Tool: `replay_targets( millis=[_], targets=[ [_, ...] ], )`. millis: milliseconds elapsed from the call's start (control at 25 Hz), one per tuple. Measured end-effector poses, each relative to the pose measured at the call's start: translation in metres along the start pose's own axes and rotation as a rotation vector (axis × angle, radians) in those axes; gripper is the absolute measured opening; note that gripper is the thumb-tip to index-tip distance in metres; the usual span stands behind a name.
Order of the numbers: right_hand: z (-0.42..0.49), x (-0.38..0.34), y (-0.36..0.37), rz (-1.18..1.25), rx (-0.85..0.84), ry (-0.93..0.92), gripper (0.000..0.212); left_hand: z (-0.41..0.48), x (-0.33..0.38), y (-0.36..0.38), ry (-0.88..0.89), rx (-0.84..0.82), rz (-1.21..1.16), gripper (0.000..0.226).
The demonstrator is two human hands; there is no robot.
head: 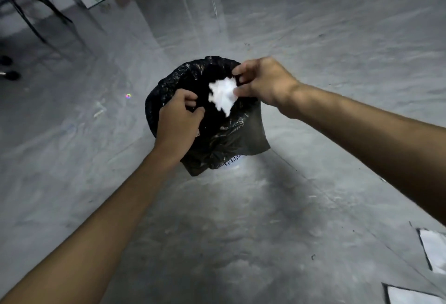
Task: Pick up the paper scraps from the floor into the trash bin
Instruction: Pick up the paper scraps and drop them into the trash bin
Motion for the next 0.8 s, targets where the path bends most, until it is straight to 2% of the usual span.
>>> replay_targets(
  millis=[80, 160, 240, 360, 480, 560, 680, 800],
  targets=[
    [-0.003, 0.005, -0.014, -0.011, 0.041, -0.018, 0.033, -0.007, 0.006, -0.002, 0.032, -0.015, 0.006, 0.022],
    [-0.016, 0.016, -0.034, 0.071, 0.143, -0.01, 0.025, -0.016, 0.018, 0.002, 0.107, -0.04, 0.011, 0.02],
    [-0.037, 0.036, -0.054, 0.083, 0.193, 0.033, 0.02, -0.028, 0.036, 0.013, 0.228, -0.062, 0.025, 0.016],
    [-0.079, 0.079, -0.09, -0.003, 0.178, 0.103, 0.013, -0.044, 0.071, 0.038, 0.469, -0.123, 0.072, 0.016],
    [-0.121, 0.124, -0.14, -0.186, 0.157, 0.185, 0.012, -0.058, 0.101, 0.072, 0.629, -0.247, 0.064, 0.018],
    [-0.155, 0.159, -0.174, -0.371, 0.119, 0.263, 0.011, -0.074, 0.117, 0.104, 0.672, -0.404, 0.045, 0.02],
    [-0.213, 0.216, -0.197, -0.811, -0.091, 0.409, 0.038, -0.099, 0.129, 0.157, 0.639, -0.641, 0.074, 0.025],
    [-0.257, 0.261, -0.193, -1.009, -0.169, 0.416, 0.05, -0.116, 0.135, 0.205, 0.557, -0.8, 0.108, 0.027]
  ],
)
Point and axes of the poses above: each hand's wrist, its own z-axis towards the middle knuckle, its own y-axis out of the palm, x = y × z, the point moved 1 cm from there along z, towards the middle knuckle
